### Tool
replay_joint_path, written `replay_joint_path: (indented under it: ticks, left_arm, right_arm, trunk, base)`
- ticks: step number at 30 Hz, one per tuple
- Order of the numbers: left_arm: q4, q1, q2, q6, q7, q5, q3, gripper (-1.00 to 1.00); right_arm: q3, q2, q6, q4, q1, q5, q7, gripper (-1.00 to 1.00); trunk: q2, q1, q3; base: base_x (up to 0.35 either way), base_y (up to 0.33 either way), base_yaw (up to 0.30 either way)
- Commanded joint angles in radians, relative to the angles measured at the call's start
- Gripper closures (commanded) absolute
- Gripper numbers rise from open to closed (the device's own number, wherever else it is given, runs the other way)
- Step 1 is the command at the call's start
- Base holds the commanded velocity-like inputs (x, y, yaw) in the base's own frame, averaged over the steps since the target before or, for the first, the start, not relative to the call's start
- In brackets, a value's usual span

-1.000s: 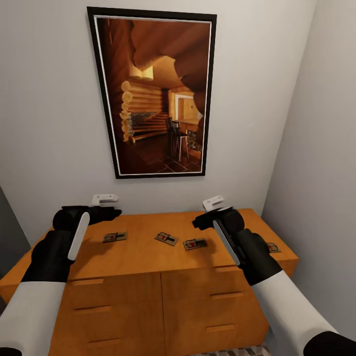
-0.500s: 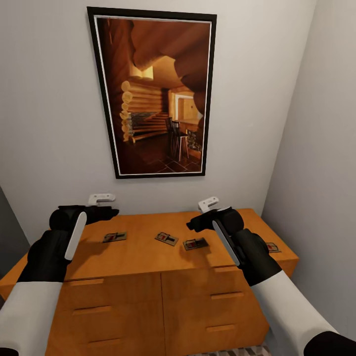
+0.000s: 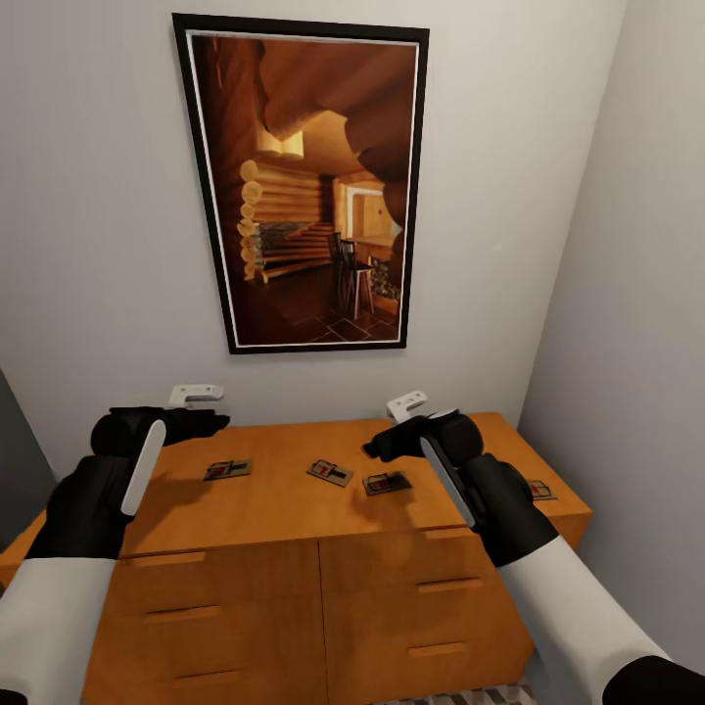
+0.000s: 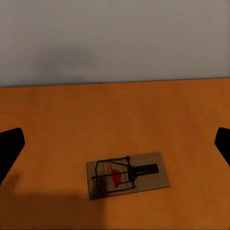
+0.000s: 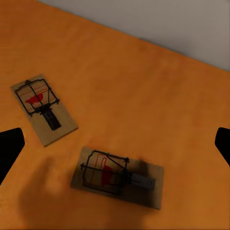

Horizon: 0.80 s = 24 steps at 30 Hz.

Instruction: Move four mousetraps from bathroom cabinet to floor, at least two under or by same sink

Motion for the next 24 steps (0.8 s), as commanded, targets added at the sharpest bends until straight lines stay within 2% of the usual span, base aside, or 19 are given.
replay_joint_path:
  ticks: [1, 5, 6, 8, 12, 24]
  left_arm:
    - [-0.001, -0.001, 0.005, 0.004, 0.0, 0.004, -0.001, -1.0]
    - [-0.003, -0.001, 0.018, 0.004, -0.002, 0.003, -0.003, -1.0]
    - [-0.003, -0.001, 0.018, 0.004, -0.002, 0.003, -0.003, -1.0]
    - [-0.005, -0.001, 0.021, 0.004, -0.002, 0.004, -0.004, -1.0]
    - [-0.004, -0.001, 0.021, 0.004, -0.003, 0.012, -0.005, -1.0]
    - [-0.001, -0.001, 0.019, 0.004, -0.003, 0.022, -0.005, -1.0]
  right_arm:
    - [0.005, 0.0, 0.004, -0.003, -0.001, -0.003, 0.004, -1.0]
    - [0.046, 0.001, 0.004, -0.01, -0.001, -0.003, 0.022, -1.0]
    - [0.046, 0.001, 0.004, -0.01, -0.001, -0.003, 0.022, -1.0]
    - [0.086, 0.004, 0.004, -0.014, -0.001, -0.002, 0.031, -1.0]
    - [0.122, 0.009, 0.004, -0.017, -0.001, -0.002, 0.037, -1.0]
    - [0.132, 0.011, 0.004, -0.026, -0.001, 0.005, 0.039, -1.0]
  trunk:
    - [-0.001, 0.0, -0.001]
    - [-0.001, 0.0, -0.001]
    - [-0.001, 0.0, -0.001]
    - [-0.001, 0.0, -0.001]
    - [-0.001, 0.0, -0.001]
    - [-0.001, 0.0, -0.001]
  base:
    - [0.0, 0.0, 0.0]
    - [0.0, 0.0, 0.0]
    - [0.0, 0.0, 0.0]
    - [0.0, 0.0, 0.0]
    - [0.0, 0.0, 0.0]
    - [0.0, 0.0, 0.0]
